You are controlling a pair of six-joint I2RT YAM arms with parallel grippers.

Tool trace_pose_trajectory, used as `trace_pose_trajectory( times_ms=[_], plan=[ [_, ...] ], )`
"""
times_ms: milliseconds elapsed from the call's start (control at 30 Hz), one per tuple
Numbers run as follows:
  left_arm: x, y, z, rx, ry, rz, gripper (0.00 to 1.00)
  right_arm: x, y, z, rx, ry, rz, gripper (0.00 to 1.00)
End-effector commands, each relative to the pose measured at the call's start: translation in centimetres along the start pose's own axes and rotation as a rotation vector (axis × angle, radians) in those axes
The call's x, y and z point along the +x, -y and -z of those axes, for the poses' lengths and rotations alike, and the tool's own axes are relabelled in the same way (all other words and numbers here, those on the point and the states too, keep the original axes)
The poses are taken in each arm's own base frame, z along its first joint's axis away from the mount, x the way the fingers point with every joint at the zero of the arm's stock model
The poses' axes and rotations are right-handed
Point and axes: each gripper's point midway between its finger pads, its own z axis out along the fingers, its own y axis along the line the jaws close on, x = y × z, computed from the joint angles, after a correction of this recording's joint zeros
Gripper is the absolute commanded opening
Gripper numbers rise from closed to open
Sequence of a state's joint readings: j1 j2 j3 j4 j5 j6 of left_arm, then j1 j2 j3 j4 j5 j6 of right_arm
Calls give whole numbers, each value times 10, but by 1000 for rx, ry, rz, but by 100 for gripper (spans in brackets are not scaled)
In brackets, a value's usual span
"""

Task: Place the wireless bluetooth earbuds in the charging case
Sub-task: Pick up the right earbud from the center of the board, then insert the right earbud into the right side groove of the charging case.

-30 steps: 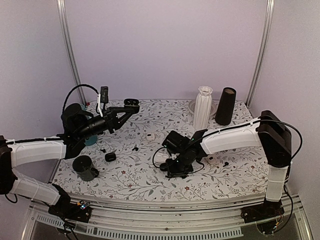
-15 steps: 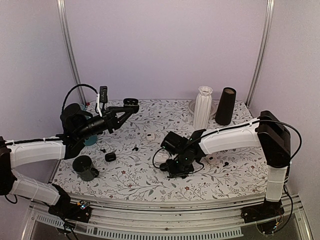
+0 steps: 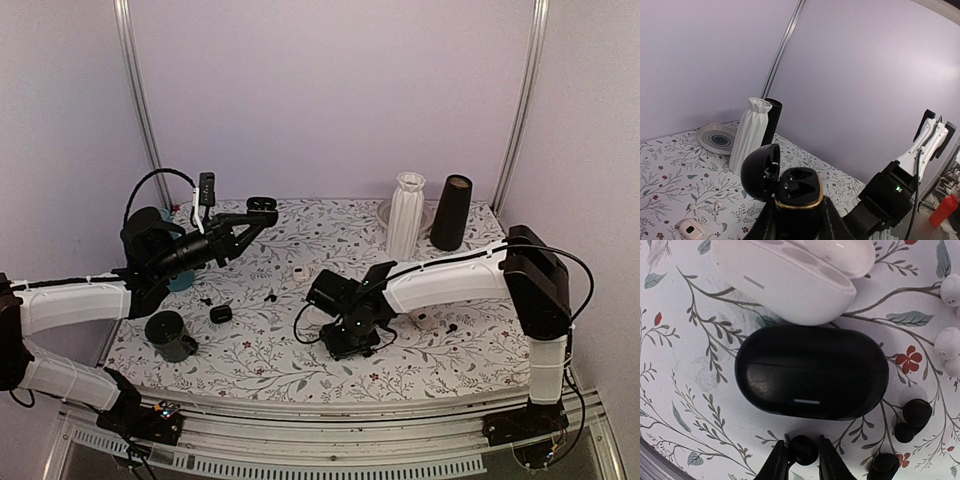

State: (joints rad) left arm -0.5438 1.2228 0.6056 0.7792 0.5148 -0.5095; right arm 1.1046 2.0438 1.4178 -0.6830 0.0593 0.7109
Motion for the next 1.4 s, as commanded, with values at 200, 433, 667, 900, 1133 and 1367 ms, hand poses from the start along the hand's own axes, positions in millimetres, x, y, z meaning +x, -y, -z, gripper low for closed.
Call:
trace_pose_trajectory(
  times_ms=[200,433,667,900,1133,1367],
  plan=[
    [-8,0,4,-2,26,0,0,6,4,-5,67,-4,65,20],
    [-5,-1,3,-1,17,9,0,-1,2,-1,58,33,75,13],
    [8,-7,2,-10,-20,18,0,-20,8,26,70,161,81,9],
    [30,-13,-6,16,-91,44,0,-50,17,75,101,353,114,6],
    [44,-15,-12,47,-135,52,0,-77,16,130,99,535,196,7],
    [67,-8,-20,96,-231,53,0,-99,16,186,112,689,249,7]
  ],
)
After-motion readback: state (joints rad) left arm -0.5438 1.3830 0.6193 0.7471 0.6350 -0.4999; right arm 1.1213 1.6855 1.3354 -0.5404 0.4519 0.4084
